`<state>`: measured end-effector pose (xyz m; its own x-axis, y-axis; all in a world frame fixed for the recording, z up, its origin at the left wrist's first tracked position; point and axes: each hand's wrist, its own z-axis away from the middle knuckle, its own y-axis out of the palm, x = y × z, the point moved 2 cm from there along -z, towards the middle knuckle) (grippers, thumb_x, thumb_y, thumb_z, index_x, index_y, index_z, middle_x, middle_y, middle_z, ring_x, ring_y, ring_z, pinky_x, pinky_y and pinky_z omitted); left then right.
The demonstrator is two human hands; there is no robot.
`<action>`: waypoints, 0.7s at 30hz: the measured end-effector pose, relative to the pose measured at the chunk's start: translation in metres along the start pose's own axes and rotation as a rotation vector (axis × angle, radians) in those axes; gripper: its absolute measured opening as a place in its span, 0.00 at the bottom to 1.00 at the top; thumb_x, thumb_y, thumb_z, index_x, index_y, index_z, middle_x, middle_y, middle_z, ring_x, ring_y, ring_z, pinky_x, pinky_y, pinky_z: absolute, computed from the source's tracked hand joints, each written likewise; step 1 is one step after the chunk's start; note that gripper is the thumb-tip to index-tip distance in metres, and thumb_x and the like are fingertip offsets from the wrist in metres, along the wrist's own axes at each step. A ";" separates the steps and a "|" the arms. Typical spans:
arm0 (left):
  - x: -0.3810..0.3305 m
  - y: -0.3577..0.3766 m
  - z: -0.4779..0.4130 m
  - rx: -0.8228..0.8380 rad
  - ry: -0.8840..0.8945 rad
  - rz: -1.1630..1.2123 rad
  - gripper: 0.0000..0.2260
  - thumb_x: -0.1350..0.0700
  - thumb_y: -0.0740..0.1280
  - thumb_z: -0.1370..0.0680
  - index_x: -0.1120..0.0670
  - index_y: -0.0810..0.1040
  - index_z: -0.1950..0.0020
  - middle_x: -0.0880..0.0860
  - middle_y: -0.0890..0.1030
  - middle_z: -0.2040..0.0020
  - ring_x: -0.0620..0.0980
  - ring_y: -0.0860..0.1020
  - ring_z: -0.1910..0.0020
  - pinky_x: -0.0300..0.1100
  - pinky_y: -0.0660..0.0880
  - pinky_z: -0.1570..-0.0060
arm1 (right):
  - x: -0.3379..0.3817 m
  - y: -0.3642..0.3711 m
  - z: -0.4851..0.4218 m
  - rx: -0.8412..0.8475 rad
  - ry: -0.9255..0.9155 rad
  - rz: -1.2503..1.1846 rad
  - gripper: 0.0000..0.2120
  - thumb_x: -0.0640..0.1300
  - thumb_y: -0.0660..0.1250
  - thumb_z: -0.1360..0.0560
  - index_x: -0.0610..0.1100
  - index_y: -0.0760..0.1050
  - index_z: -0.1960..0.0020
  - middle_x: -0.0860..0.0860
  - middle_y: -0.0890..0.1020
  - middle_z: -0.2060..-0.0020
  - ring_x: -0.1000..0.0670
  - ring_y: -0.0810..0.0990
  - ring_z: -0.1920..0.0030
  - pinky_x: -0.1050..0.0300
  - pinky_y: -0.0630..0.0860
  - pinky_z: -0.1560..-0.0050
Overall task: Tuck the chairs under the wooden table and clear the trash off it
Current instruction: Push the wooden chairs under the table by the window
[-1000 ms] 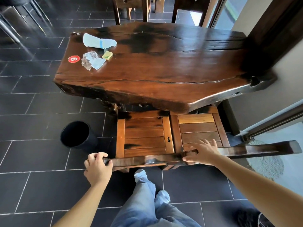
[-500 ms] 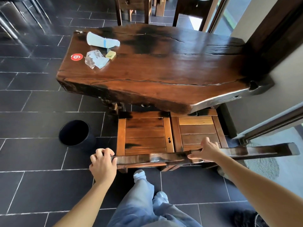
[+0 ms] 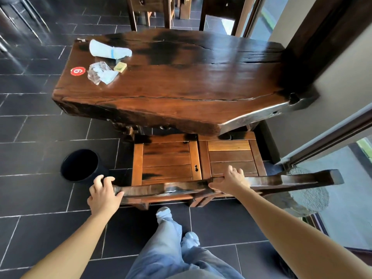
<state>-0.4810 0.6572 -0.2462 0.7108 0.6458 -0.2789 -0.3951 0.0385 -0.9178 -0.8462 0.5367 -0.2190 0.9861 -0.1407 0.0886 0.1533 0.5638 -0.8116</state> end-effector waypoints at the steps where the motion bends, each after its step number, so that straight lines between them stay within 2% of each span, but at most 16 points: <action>1: -0.001 0.002 0.003 -0.011 -0.038 0.016 0.25 0.56 0.73 0.29 0.56 0.68 0.35 0.56 0.59 0.28 0.63 0.63 0.33 0.63 0.68 0.41 | 0.000 -0.001 0.000 0.012 -0.024 0.026 0.47 0.71 0.66 0.37 0.45 0.58 0.29 0.47 0.69 0.33 0.44 0.61 0.30 0.40 0.69 0.35; 3: -0.004 0.004 0.007 -0.031 -0.111 0.065 0.27 0.57 0.73 0.28 0.56 0.66 0.33 0.57 0.58 0.28 0.64 0.62 0.33 0.65 0.68 0.43 | 0.001 -0.002 0.000 0.051 -0.062 0.078 0.47 0.72 0.65 0.36 0.49 0.56 0.26 0.47 0.66 0.30 0.42 0.58 0.28 0.38 0.66 0.33; 6: -0.006 0.005 0.007 -0.001 -0.111 0.081 0.22 0.59 0.71 0.27 0.57 0.67 0.36 0.61 0.63 0.32 0.66 0.63 0.36 0.62 0.70 0.46 | 0.004 -0.009 0.004 0.179 -0.117 0.215 0.45 0.72 0.64 0.34 0.53 0.54 0.24 0.45 0.59 0.27 0.38 0.53 0.27 0.35 0.64 0.32; 11: -0.001 0.000 0.002 0.051 -0.024 0.005 0.18 0.57 0.70 0.26 0.58 0.68 0.39 0.61 0.64 0.39 0.66 0.65 0.41 0.59 0.72 0.53 | 0.007 -0.015 0.003 0.270 -0.192 0.338 0.50 0.67 0.74 0.40 0.53 0.56 0.25 0.45 0.62 0.31 0.39 0.57 0.29 0.37 0.70 0.36; 14: 0.000 0.000 0.000 0.074 -0.008 -0.028 0.18 0.56 0.70 0.26 0.58 0.68 0.40 0.61 0.64 0.40 0.65 0.65 0.42 0.57 0.72 0.53 | 0.007 -0.015 0.000 0.255 -0.210 0.376 0.50 0.65 0.75 0.40 0.52 0.56 0.26 0.46 0.64 0.32 0.40 0.59 0.30 0.39 0.73 0.38; 17: 0.001 -0.003 -0.003 0.087 0.002 -0.028 0.18 0.56 0.70 0.25 0.57 0.67 0.40 0.61 0.64 0.40 0.64 0.65 0.42 0.55 0.72 0.52 | 0.009 -0.014 -0.001 0.234 -0.230 0.408 0.50 0.67 0.74 0.40 0.53 0.56 0.26 0.46 0.65 0.33 0.40 0.61 0.31 0.40 0.73 0.39; 21: 0.001 -0.004 -0.007 0.158 -0.032 -0.004 0.18 0.55 0.69 0.25 0.57 0.66 0.39 0.60 0.62 0.38 0.64 0.64 0.39 0.54 0.69 0.41 | 0.006 -0.010 -0.003 0.195 -0.264 0.432 0.47 0.68 0.72 0.39 0.53 0.57 0.27 0.46 0.67 0.35 0.41 0.63 0.33 0.41 0.74 0.39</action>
<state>-0.4742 0.6524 -0.2446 0.6946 0.6694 -0.2634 -0.4806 0.1593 -0.8624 -0.8425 0.5280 -0.2120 0.9406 0.3327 -0.0670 -0.2855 0.6688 -0.6864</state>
